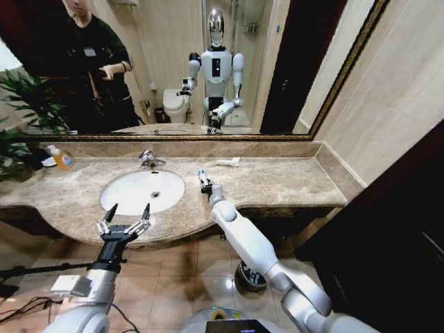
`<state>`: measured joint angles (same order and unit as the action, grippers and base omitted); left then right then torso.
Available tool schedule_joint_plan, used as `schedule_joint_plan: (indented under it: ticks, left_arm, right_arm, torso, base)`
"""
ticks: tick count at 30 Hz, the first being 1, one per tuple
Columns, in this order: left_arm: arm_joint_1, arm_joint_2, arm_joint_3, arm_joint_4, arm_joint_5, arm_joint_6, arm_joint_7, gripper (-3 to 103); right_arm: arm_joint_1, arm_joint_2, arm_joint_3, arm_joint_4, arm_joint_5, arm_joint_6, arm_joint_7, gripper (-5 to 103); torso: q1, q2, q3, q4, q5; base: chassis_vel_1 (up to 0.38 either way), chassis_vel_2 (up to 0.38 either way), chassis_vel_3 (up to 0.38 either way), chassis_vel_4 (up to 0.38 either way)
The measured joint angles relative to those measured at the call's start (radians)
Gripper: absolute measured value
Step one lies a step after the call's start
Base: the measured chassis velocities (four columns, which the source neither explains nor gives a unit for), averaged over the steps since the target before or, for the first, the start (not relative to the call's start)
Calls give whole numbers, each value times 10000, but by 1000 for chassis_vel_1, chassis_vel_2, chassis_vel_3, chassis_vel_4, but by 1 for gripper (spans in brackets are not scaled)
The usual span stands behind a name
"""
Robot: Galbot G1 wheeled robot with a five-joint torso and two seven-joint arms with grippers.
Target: Pick up the trash from the sink and place it in the trash bin.
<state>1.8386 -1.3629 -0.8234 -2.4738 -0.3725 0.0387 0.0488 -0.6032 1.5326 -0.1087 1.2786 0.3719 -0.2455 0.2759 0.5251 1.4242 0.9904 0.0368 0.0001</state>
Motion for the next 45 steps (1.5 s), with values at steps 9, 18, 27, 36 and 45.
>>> schedule_joint_plan:
  ticks: [9,18,27,36,45]
  left_arm:
    - [0,0,0,0,0,0,0,100]
    - [0,1,0,0,0,0,1,100]
    - [0,0,-1,0,0,0,0,100]
    - [0,0,0,0,0,0,2,100]
    - [0,0,-1,0,0,0,-1,100]
  right_arm:
    - [-336,-474,47,1044,-38,17,37,22]
    - [-1617,-1730,466,3214,-2,-84,34,22]
    - [-3653,-3057,1551,5097,-23,-108,-179,22]
    - [-5831,-3985,2771,6902,-35,175,-56,22]
    - [-8825,-3663,4389,7876,-500,817,-496,22]
  torso:
    - [0,0,0,1,0]
    - [0,0,0,-1,2]
    - [-1,0,0,0,3]
    - [-1,0,-1,0,2]
    - [-1,0,0,-1,1]
  base:
    - [0,0,0,0]
    - [0,0,0,0]
    - [0,0,0,0]
    - [0,0,0,0]
    - [0,0,0,0]
